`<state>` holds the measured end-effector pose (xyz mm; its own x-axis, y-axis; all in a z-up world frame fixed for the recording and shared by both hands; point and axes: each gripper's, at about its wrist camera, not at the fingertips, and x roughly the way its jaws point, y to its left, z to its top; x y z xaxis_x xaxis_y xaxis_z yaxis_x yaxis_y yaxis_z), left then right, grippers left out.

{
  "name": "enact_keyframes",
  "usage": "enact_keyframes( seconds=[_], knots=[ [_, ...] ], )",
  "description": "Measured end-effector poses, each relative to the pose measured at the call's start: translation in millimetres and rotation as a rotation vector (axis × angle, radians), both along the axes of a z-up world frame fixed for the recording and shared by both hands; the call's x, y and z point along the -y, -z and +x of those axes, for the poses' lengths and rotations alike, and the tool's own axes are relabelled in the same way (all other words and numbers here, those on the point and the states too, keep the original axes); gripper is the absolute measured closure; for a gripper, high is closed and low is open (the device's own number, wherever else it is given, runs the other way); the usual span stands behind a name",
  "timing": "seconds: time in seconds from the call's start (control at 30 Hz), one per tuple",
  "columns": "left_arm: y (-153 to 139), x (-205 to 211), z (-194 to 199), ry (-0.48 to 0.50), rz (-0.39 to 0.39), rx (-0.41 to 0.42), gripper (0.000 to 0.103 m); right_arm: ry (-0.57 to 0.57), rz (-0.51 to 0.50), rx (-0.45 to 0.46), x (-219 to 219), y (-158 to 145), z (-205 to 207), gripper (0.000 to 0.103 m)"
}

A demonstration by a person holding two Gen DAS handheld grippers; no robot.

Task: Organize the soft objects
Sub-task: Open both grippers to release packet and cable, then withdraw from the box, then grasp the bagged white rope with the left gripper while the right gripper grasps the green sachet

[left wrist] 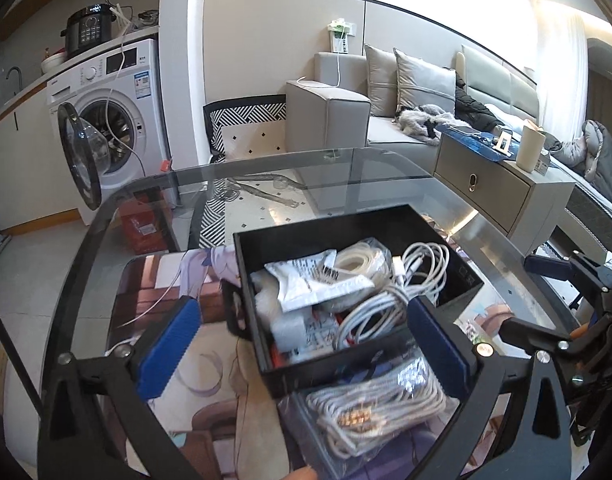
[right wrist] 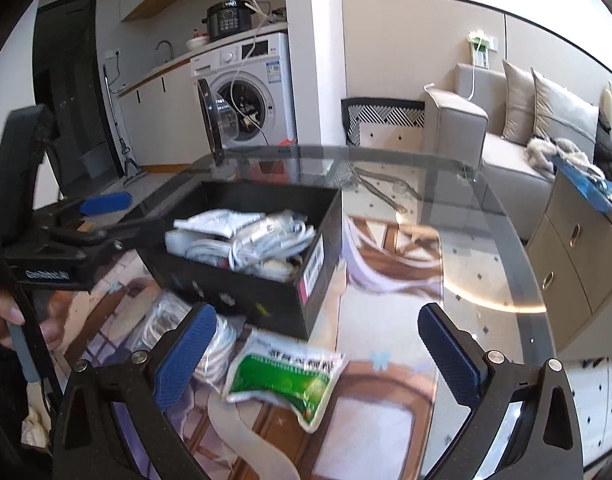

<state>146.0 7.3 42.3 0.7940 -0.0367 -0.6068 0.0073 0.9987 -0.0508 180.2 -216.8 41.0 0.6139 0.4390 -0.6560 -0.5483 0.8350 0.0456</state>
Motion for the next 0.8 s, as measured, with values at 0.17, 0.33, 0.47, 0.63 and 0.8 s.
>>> enact_keyframes(
  seconds=[0.17,0.33,0.47,0.63,0.8],
  knots=[
    [6,-4,-17,-0.029,-0.011,-0.012,0.0,-0.003,-0.018,-0.045,1,16,-2,0.001],
    [15,-6,-27,-0.059,-0.026,-0.031,0.0,-0.014,-0.032,-0.076,-2,27,0,0.001],
    [22,-7,-30,-0.068,-0.044,-0.046,0.0,-0.006,-0.045,-0.104,-3,35,4,0.001],
    [27,-2,-29,-0.066,-0.048,-0.064,0.0,-0.002,-0.067,-0.137,-10,46,7,0.001],
    [32,4,-26,-0.055,-0.047,-0.08,0.0,-0.007,-0.095,-0.162,-19,56,8,0.001]
  ],
)
